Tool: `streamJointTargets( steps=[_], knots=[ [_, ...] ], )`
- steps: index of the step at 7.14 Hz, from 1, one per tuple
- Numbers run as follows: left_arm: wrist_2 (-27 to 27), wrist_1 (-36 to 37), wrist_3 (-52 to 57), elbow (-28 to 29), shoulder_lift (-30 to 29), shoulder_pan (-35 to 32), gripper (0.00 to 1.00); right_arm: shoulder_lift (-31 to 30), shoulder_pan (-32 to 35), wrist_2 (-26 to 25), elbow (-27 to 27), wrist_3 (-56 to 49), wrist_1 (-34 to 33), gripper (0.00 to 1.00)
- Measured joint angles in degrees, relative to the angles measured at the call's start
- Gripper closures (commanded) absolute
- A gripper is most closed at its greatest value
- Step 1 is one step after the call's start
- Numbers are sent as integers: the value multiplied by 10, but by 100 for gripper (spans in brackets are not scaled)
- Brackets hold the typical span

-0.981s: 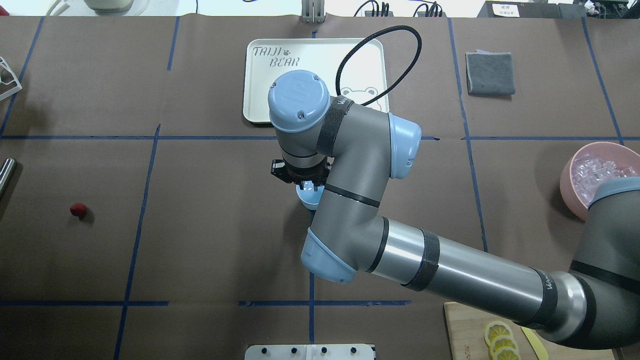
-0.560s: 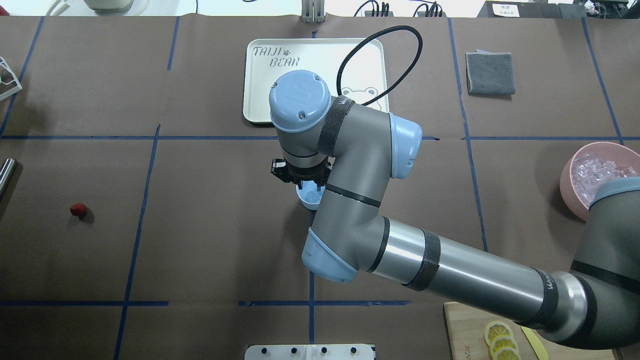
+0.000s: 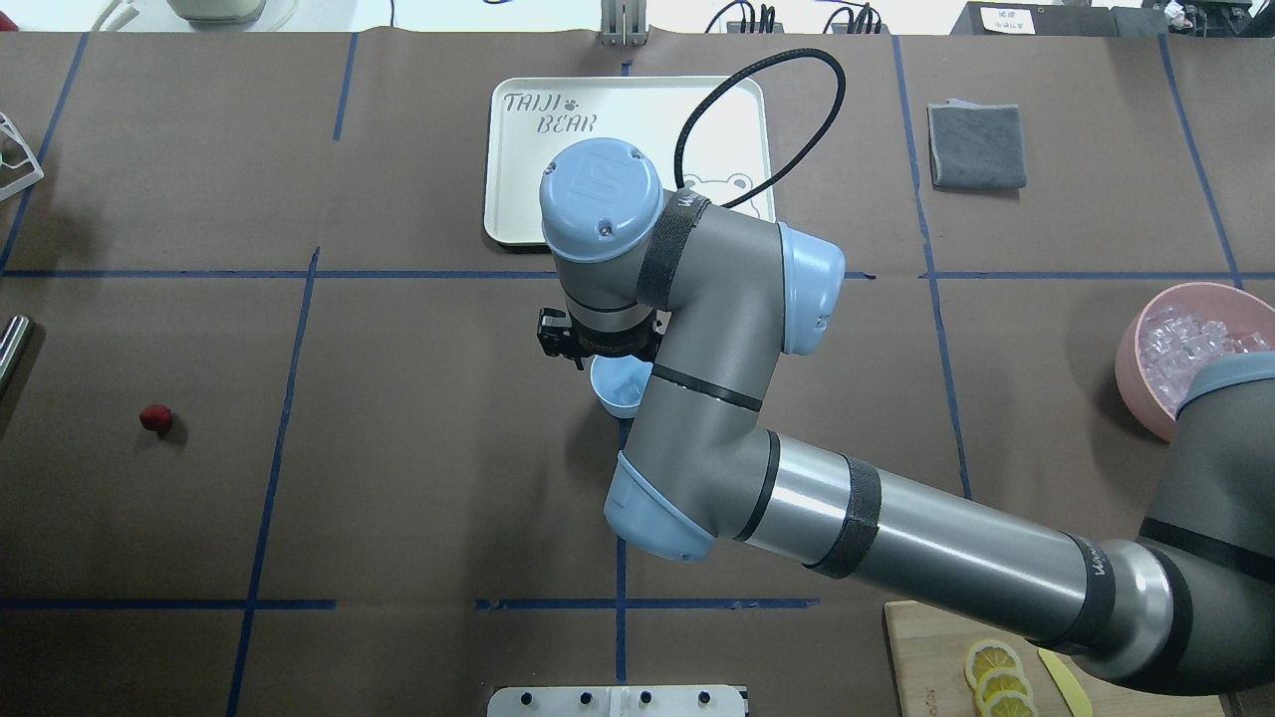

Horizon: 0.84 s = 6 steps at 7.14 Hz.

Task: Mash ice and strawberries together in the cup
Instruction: 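Move the right gripper back to the pink bowl of ice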

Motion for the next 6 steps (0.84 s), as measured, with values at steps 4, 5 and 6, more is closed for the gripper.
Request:
streamJointTargets(
  steps=[4, 5, 6],
  knots=[
    [0, -1, -3, -9, 1, 0, 0, -194, 84, 26, 256, -115, -28, 1],
    [0, 0, -4, -15, 2, 0, 0, -234, 121, 65, 275, -147, -22, 1],
    [0, 1, -5, -20, 4, 0, 0, -277, 159, 100, 290, -185, -17, 1]
  ],
)
